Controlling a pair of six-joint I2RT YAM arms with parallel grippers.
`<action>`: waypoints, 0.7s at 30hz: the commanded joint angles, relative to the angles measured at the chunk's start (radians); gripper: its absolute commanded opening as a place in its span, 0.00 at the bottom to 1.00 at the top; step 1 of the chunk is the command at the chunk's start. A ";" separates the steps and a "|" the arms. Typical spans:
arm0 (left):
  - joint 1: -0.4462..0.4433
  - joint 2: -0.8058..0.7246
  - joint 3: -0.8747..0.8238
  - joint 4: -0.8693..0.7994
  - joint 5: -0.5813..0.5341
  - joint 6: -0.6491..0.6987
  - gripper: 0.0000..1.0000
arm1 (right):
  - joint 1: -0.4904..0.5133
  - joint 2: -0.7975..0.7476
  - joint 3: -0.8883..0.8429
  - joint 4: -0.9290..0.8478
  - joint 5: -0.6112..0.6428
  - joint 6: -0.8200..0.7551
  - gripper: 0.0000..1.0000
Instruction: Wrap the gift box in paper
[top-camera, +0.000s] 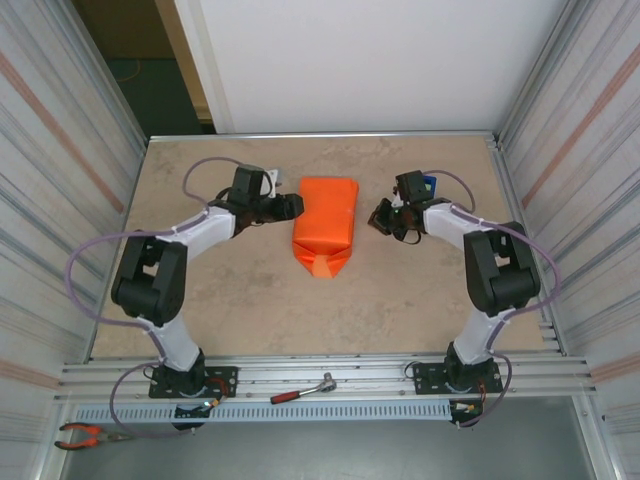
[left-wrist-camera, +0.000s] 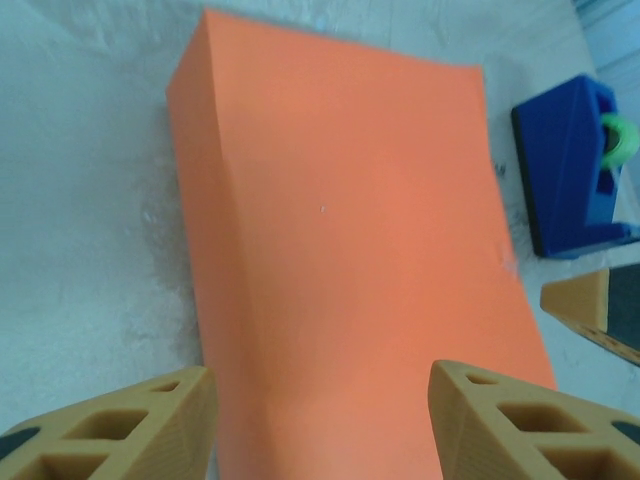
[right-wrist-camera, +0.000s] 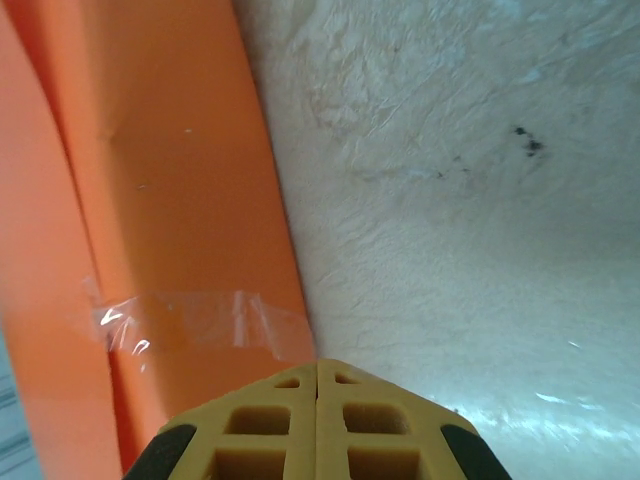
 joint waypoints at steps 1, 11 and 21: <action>-0.011 0.025 0.033 -0.033 0.080 0.024 0.58 | 0.027 0.058 0.072 -0.022 -0.051 -0.024 0.00; -0.079 -0.043 -0.153 0.070 0.081 -0.039 0.50 | 0.080 0.203 0.254 -0.061 -0.136 -0.051 0.00; -0.059 -0.170 -0.191 0.029 0.000 -0.047 0.56 | 0.047 0.170 0.227 -0.045 -0.118 -0.051 0.00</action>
